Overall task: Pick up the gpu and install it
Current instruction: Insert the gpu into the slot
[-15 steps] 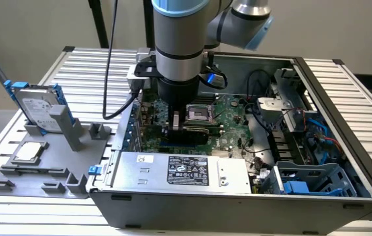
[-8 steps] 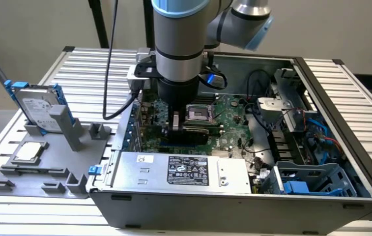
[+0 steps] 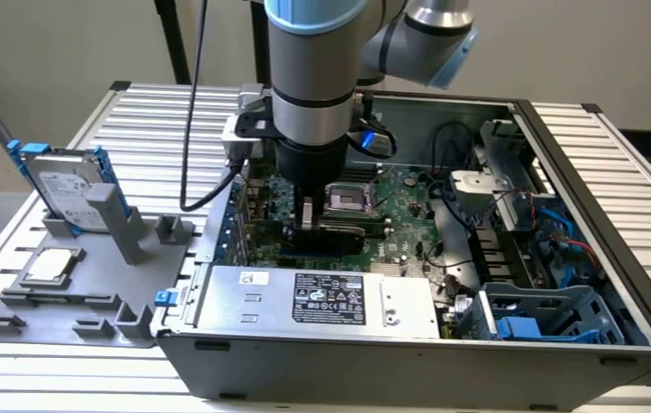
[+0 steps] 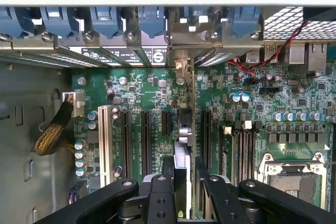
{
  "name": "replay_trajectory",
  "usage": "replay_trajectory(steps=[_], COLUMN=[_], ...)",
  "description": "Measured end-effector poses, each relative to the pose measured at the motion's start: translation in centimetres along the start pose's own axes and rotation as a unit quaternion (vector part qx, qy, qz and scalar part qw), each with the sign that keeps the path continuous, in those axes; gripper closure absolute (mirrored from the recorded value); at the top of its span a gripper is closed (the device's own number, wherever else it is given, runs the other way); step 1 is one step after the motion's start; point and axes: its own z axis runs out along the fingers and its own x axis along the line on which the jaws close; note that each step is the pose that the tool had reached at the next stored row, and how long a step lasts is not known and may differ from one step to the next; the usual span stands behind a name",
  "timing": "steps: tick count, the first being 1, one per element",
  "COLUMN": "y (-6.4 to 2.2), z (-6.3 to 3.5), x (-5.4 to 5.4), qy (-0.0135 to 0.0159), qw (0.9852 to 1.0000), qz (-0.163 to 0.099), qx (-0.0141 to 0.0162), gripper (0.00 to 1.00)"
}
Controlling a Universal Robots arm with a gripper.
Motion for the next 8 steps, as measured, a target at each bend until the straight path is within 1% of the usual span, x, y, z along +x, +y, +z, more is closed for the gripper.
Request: replay_trajectory(steps=[8], y=[0.01], z=[0.1], x=[-0.06], qy=[0.0012], qw=[1.0], qz=[0.0], qx=[0.0001], gripper=[0.73])
